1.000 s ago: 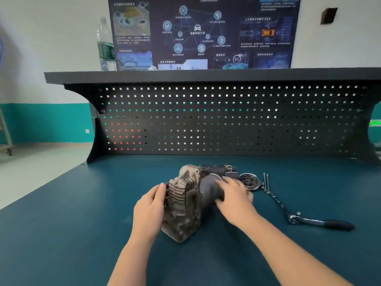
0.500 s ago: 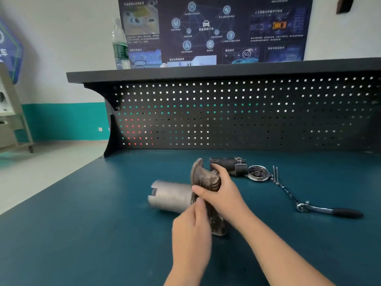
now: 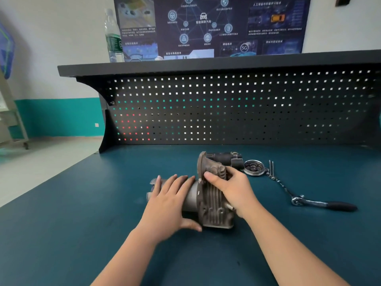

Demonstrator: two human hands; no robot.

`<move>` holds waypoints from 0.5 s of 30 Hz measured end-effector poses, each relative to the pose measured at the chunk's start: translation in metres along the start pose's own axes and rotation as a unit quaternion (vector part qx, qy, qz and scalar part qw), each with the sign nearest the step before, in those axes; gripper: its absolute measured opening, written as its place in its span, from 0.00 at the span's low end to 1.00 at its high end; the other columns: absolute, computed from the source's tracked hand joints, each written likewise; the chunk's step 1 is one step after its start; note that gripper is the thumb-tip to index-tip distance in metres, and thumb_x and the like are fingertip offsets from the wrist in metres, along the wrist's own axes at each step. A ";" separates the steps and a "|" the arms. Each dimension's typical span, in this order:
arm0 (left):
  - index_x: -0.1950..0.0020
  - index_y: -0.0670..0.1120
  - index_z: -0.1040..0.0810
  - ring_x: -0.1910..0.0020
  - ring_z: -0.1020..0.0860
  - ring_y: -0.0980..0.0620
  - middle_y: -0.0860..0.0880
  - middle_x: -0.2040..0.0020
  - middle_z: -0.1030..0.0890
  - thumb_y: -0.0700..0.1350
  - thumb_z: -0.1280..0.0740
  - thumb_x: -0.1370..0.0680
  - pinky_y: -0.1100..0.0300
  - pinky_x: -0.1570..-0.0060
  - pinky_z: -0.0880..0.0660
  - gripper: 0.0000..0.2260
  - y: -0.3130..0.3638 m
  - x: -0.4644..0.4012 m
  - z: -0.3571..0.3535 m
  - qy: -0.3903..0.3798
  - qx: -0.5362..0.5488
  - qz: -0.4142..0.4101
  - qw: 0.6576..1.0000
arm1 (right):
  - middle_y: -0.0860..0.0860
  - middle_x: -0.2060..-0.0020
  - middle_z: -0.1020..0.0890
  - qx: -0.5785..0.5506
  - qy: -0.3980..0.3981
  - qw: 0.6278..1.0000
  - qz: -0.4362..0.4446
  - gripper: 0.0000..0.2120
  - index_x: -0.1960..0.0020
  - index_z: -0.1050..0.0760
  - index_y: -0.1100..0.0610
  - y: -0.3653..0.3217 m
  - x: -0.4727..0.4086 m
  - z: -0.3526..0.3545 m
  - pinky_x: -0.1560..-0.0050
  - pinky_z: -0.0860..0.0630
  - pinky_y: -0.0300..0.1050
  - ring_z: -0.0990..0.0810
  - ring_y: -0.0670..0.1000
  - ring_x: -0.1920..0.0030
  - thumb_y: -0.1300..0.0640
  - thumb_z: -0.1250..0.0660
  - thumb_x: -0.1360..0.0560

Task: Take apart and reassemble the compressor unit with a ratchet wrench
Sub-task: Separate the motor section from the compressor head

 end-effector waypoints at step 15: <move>0.31 0.57 0.42 0.47 0.30 0.46 0.51 0.45 0.26 0.58 0.31 0.38 0.53 0.52 0.36 0.38 0.049 -0.070 -0.004 -0.058 -0.012 -0.068 0.996 | 0.48 0.50 0.16 -0.100 0.007 0.993 -0.054 0.13 0.42 0.21 0.45 0.022 -0.026 0.084 0.49 0.23 0.50 0.16 0.49 0.52 0.50 0.33 0.26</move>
Point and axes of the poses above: each hand's wrist, its own x-axis away from the middle knuckle, its own z-axis out of the back of the hand, y = z × x, the point moved 6 cm from there along -x, towards the middle knuckle
